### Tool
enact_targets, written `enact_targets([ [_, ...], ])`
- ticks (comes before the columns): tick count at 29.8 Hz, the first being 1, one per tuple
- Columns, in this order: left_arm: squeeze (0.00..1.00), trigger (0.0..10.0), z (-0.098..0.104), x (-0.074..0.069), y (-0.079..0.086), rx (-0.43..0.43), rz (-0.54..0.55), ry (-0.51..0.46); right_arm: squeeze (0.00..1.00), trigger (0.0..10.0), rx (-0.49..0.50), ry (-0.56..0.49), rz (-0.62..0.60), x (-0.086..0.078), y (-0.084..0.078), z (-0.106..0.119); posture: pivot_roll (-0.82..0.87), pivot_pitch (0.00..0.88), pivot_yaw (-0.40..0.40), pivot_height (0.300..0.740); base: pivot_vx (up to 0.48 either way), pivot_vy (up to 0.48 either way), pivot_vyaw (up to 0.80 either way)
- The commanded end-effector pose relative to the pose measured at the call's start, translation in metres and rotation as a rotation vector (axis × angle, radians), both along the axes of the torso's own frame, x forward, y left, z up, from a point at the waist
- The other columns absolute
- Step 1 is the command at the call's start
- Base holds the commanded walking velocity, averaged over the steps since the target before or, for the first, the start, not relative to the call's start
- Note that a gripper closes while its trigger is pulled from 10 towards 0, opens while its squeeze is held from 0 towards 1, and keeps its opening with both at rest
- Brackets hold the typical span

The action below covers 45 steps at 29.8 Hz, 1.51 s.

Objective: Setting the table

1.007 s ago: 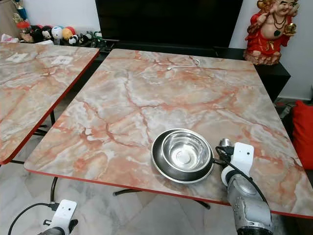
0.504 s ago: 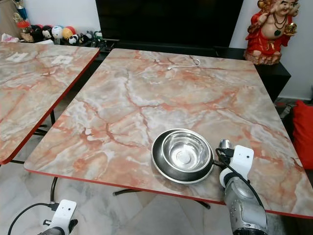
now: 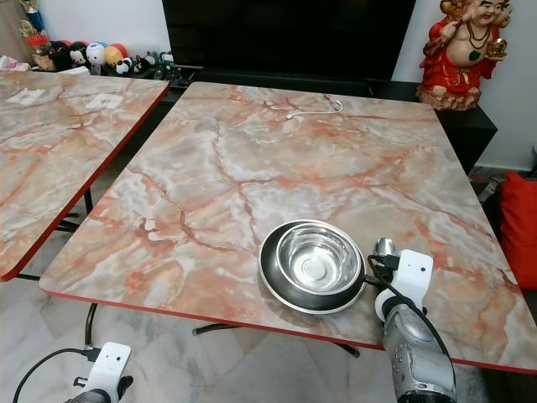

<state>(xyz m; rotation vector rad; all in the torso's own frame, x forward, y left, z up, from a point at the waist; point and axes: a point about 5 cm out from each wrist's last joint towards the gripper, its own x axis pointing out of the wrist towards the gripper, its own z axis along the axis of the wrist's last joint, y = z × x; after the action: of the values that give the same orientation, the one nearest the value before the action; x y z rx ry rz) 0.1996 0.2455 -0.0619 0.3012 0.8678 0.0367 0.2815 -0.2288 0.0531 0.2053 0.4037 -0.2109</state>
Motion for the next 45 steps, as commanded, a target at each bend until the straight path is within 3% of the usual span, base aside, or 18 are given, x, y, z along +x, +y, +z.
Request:
enact_targets([
  [1,0.0,10.0,-0.0014,-0.0029,0.0021,0.005,0.012,0.017,0.01,10.0,0.006,0.022,0.011,0.0,0.0036,-0.0047,0.11,0.038,-0.037,0.74,0.0,0.0,0.0],
  [3,0.0,10.0,-0.0014,-0.0029,0.0021,0.005,0.012,0.017,0.02,10.0,0.005,0.021,0.012,0.0001,0.0039,-0.0051,0.11,0.038,-0.037,0.74,0.0,0.0,0.0],
  [4,0.0,10.0,-0.0014,-0.0029,0.0021,0.005,0.012,0.017,0.11,10.0,0.005,0.021,0.015,0.0003,0.0043,-0.0053,0.11,0.038,-0.037,0.74,0.0,0.0,0.0],
  [6,0.0,10.0,-0.0014,-0.003,0.0022,0.005,0.013,0.017,0.14,10.0,0.004,0.02,0.016,0.0004,0.0046,-0.0053,0.11,0.039,-0.037,0.74,0.0,0.0,0.0],
  [8,0.0,10.0,-0.0015,-0.003,0.0021,0.004,0.013,0.017,0.35,10.0,0.003,0.02,0.017,0.0005,0.0047,-0.0053,0.11,0.037,-0.038,0.74,0.0,0.0,0.0],
  [13,0.0,10.0,-0.0013,-0.0028,0.0021,0.004,0.014,0.016,0.31,10.0,-0.003,0.018,0.017,0.0011,0.0052,-0.005,0.11,0.038,-0.039,0.74,0.0,0.0,0.0],
  [24,0.0,10.0,-0.0012,-0.0023,0.0016,0.002,0.014,0.015,0.36,10.0,-0.009,0.019,0.016,0.0012,0.0054,-0.0054,0.11,0.037,-0.039,0.74,0.0,0.0,0.0],
  [26,0.0,10.0,-0.0012,-0.0024,0.0016,0.002,0.015,0.014,0.42,10.0,-0.011,0.016,0.014,0.0015,0.0053,-0.0051,0.11,0.037,-0.039,0.74,0.0,0.0,0.0],
  [27,0.0,10.0,-0.0012,-0.0023,0.0015,0.002,0.015,0.014,0.67,10.0,-0.012,0.014,0.014,0.0019,0.0054,-0.0046,0.11,0.034,-0.039,0.74,0.0,0.0,0.0],
  [28,0.0,10.0,-0.0012,-0.0023,0.0015,0.002,0.015,0.014,0.67,10.0,-0.013,0.013,0.015,0.0022,0.0054,-0.0043,0.11,0.034,-0.039,0.74,0.0,0.0,0.0],
  [32,0.0,10.0,-0.0012,-0.0022,0.0014,0.002,0.016,0.014,0.65,10.0,-0.017,0.01,0.014,0.0026,0.0051,-0.0039,0.11,0.034,-0.04,0.74,0.0,0.0,0.0],
  [33,0.0,10.0,-0.0012,-0.0022,0.0014,0.002,0.016,0.014,0.23,10.0,-0.021,0.008,0.011,0.0027,0.0049,-0.0037,0.11,0.035,-0.04,0.74,0.0,0.0,0.0],
  [34,0.0,10.0,-0.0012,-0.0022,0.0014,0.002,0.016,0.014,0.23,10.0,-0.021,0.008,0.011,0.0027,0.0049,-0.0037,0.11,0.035,-0.04,0.74,0.0,0.0,0.0],
  [35,0.0,10.0,-0.0012,-0.0021,0.0014,0.002,0.016,0.013,0.0,10.0,-0.018,0.006,0.013,0.0029,0.0052,-0.0036,0.11,0.035,-0.04,0.74,0.0,0.0,0.0],
  [37,0.0,10.0,-0.0012,-0.0022,0.0014,0.002,0.016,0.014,0.03,10.0,-0.017,0.005,0.017,0.003,0.0054,-0.0036,0.11,0.036,-0.04,0.74,0.0,0.0,0.0],
  [45,0.0,10.0,-0.0012,-0.0022,0.0014,0.002,0.016,0.013,0.0,10.0,-0.031,-0.022,-0.018,0.0042,0.0023,-0.0001,0.11,0.036,-0.04,0.74,0.0,0.0,0.0],
])
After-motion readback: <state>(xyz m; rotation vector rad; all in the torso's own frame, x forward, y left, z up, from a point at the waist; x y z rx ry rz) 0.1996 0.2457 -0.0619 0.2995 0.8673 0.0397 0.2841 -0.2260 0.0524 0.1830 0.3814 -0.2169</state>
